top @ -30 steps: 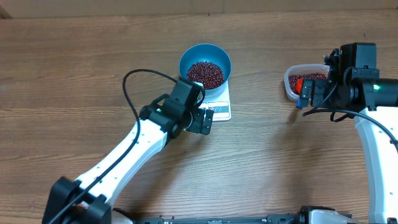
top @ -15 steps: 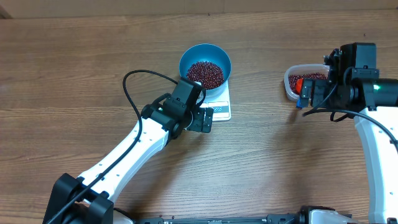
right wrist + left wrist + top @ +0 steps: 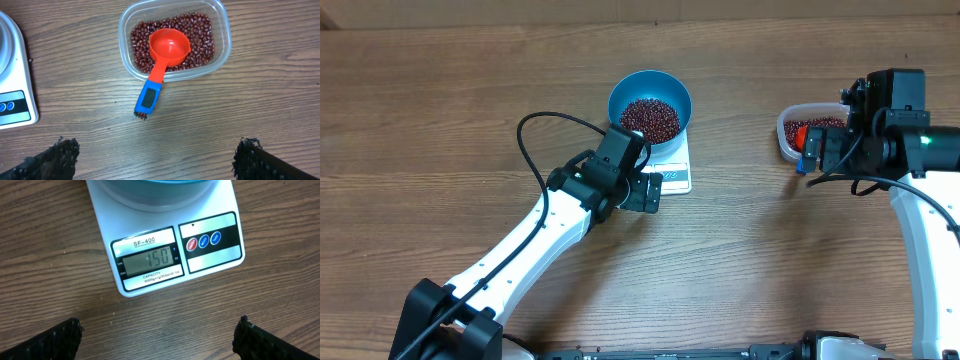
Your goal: Scoop item into bowl and weigh 150g on scale
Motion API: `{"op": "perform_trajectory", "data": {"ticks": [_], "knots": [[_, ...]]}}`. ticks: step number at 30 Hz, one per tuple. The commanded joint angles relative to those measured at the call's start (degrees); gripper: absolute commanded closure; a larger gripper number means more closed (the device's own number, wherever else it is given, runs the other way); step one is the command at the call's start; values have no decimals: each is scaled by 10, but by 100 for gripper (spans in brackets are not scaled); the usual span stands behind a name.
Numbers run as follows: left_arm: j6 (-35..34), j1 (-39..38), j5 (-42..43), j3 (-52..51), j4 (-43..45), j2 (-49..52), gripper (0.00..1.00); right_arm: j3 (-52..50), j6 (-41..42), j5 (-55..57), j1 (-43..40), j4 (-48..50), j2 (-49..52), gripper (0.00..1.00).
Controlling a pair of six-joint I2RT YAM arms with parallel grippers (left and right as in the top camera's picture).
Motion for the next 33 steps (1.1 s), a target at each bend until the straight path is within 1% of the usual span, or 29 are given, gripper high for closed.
{"op": "perform_trajectory", "data": {"ticks": [1,11,16,20,24,26,27,32,33], "knots": [[-5,-4,-7,-3,2,0,0,17,-3,5,-2,2,-7,0],[-5,-4,-8,-3,2,-24,0,17,-3,5,-2,2,-7,0],[39,-4,-8,-8,2,-61,0,17,-3,5,-2,2,-7,0],[45,-4,-10,-32,13,-91,0,17,-3,5,-2,2,-7,0],[45,-4,-19,-129,113,-165,0,17,-3,5,-2,2,-7,0],[58,-4,-18,-171,150,-200,0,17,-3,5,-2,2,-7,0],[76,-4,-19,-205,177,-233,0,17,-3,5,-2,2,-7,0],[146,2,-19,-251,189,-337,0,17,-3,5,-2,2,-7,0],[150,5,-19,-256,190,-357,0,17,-3,5,-2,2,-7,0]]}}
